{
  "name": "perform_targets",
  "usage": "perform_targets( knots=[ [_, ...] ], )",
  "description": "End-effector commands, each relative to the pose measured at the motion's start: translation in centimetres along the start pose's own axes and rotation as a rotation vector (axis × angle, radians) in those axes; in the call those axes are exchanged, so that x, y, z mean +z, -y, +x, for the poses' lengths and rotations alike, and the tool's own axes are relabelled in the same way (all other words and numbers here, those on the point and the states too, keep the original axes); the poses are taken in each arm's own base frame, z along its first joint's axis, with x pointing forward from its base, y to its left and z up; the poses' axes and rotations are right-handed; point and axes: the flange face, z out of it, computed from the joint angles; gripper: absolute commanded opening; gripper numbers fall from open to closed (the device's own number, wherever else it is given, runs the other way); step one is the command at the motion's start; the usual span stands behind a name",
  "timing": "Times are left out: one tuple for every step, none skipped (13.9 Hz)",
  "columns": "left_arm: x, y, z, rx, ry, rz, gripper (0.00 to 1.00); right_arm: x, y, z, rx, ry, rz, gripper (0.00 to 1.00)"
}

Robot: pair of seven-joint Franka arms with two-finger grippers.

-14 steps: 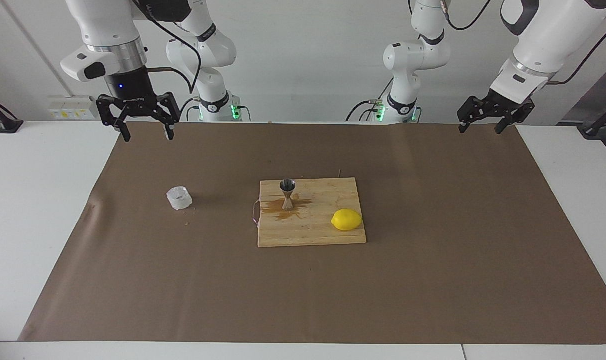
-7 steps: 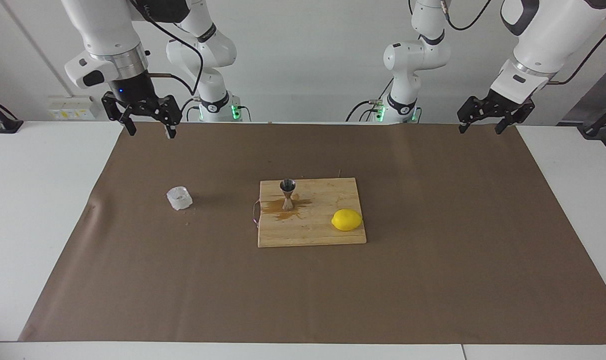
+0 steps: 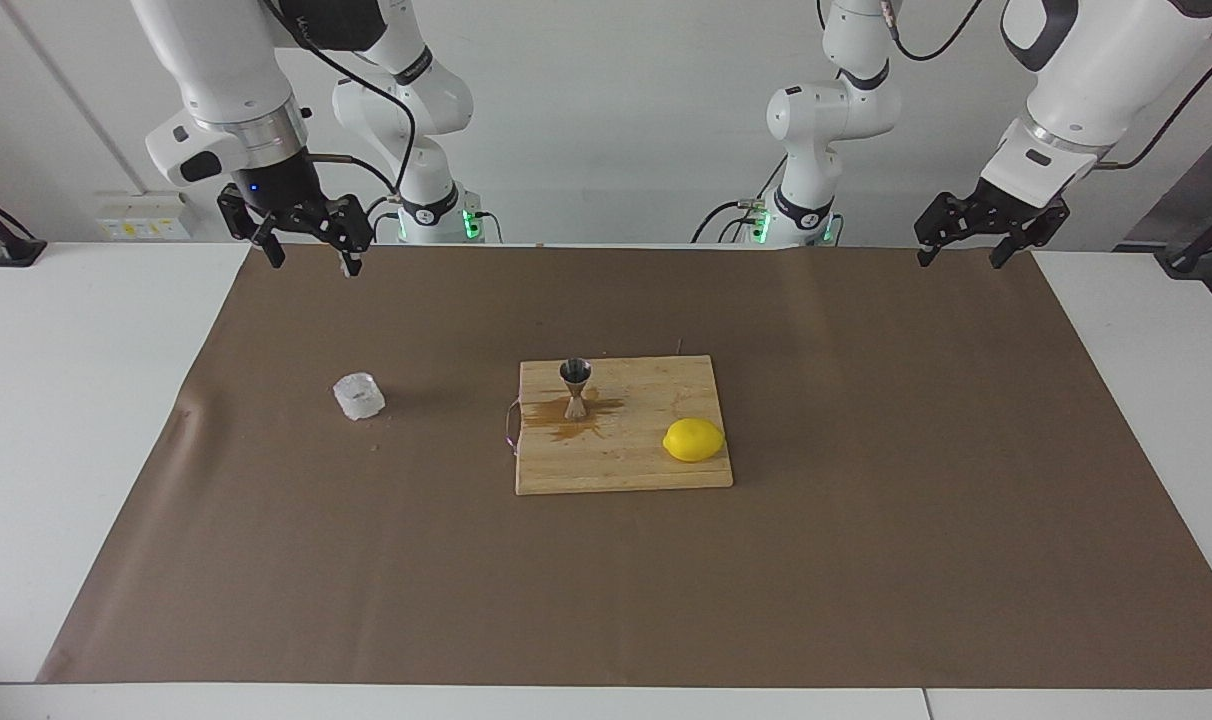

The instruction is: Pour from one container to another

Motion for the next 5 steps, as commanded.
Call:
perform_targets(
  knots=[
    [-0.04, 0.04, -0.81, -0.014, 0.008, -0.004, 1.0, 0.06, 0.12, -0.4, -0.044, -0.017, 0.007, 1.0],
    [-0.04, 0.04, -0.81, -0.014, 0.008, -0.004, 1.0, 0.23, 0.15, -0.52, -0.044, -0.008, 0.01, 1.0],
    [-0.04, 0.04, -0.81, -0.014, 0.008, -0.004, 1.0, 0.22, 0.23, -0.58, -0.045, -0.008, 0.01, 1.0],
    [-0.04, 0.04, -0.81, -0.014, 0.008, -0.004, 1.0, 0.28, 0.17, -0.56, -0.042, -0.008, 0.012, 1.0],
    [-0.04, 0.04, -0.81, -0.014, 0.008, -0.004, 1.0, 0.28, 0.25, -0.57, -0.044, -0.008, 0.012, 1.0]
  ],
)
